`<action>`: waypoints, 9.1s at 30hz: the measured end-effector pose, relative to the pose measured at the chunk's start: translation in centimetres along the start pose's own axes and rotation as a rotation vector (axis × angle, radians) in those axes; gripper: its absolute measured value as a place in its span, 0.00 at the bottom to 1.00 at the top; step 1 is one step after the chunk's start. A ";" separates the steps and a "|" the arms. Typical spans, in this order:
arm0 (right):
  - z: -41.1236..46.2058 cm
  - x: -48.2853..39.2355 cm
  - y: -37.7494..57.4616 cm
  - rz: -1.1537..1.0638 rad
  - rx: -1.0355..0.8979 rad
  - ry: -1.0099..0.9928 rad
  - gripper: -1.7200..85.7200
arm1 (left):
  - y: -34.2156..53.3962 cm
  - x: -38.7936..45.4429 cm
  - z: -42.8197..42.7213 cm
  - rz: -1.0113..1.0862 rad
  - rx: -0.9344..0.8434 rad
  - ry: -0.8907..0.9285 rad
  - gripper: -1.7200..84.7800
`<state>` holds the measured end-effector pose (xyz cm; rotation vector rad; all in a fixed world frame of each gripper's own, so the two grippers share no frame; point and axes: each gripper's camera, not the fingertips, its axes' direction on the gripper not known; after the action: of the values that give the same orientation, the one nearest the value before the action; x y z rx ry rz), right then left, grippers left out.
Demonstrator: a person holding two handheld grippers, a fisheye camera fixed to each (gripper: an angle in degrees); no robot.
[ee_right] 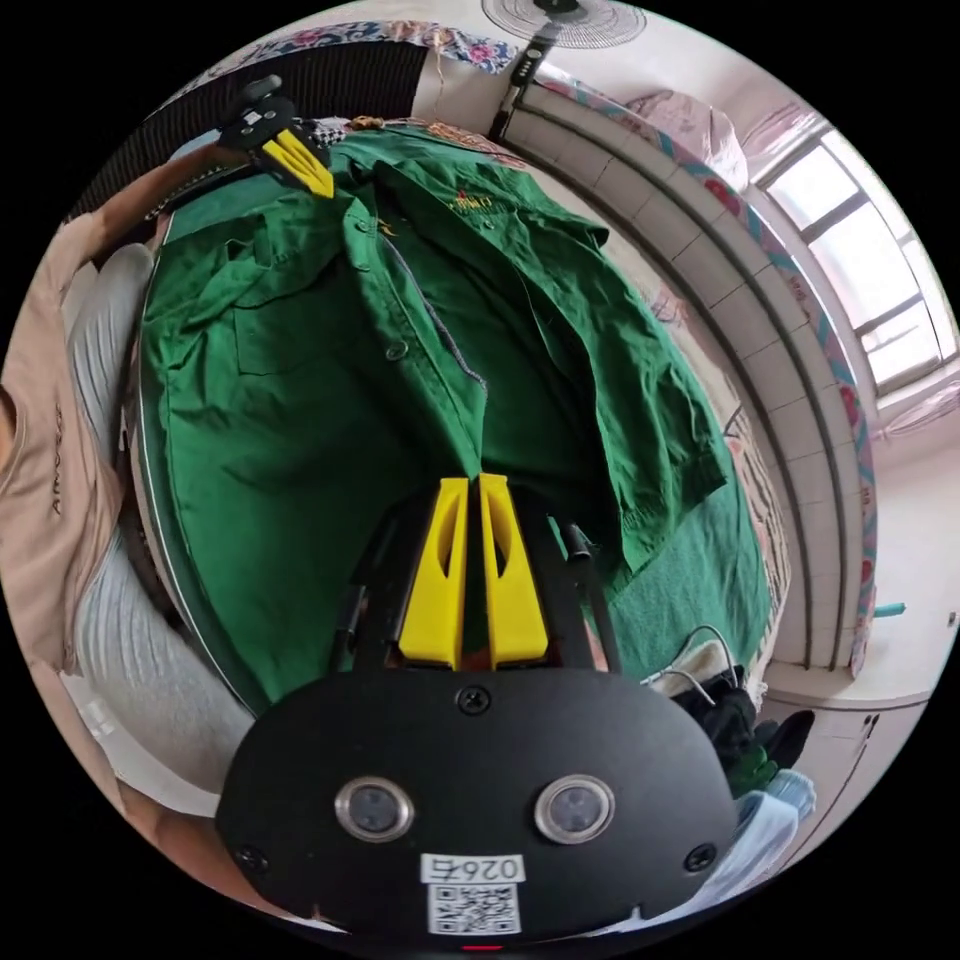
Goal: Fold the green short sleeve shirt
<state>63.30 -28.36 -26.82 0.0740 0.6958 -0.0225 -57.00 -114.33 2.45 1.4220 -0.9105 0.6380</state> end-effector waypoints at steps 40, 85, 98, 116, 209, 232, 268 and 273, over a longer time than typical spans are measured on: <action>3.0 22.8 19.6 0.547 -0.080 -0.248 0.08 | -2.5 -1.6 -19.2 0.166 -0.178 -0.551 0.01; 1.3 15.6 11.0 0.177 0.053 -0.097 0.04 | 1.7 -15.9 -18.8 0.209 -0.178 -0.502 0.03; 13.5 17.5 -6.3 0.081 -0.044 -0.212 0.01 | 2.3 -17.0 -23.5 0.050 -0.101 -0.459 0.10; 7.8 25.5 -4.0 0.279 0.204 -0.269 0.01 | -0.6 -20.9 -14.0 0.105 -0.274 -0.297 0.02; 19.9 19.4 5.8 0.367 -0.610 -0.141 0.07 | 15.3 -17.6 24.2 -0.542 -0.359 0.592 0.08; 18.7 8.7 24.1 0.764 -0.493 -0.243 0.03 | -15.5 18.7 13.1 0.008 -0.326 -0.166 0.01; 15.4 -12.0 7.4 0.518 -0.214 -0.176 0.02 | 6.4 13.3 11.3 -0.364 -0.328 0.205 0.02; 14.1 -10.2 5.7 0.498 -0.209 -0.181 0.00 | 7.6 10.4 12.9 -0.370 -0.334 0.209 0.01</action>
<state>64.76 -23.75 -9.11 0.0420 0.4810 0.5151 -59.71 -127.99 14.22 1.1566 -0.5389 0.3285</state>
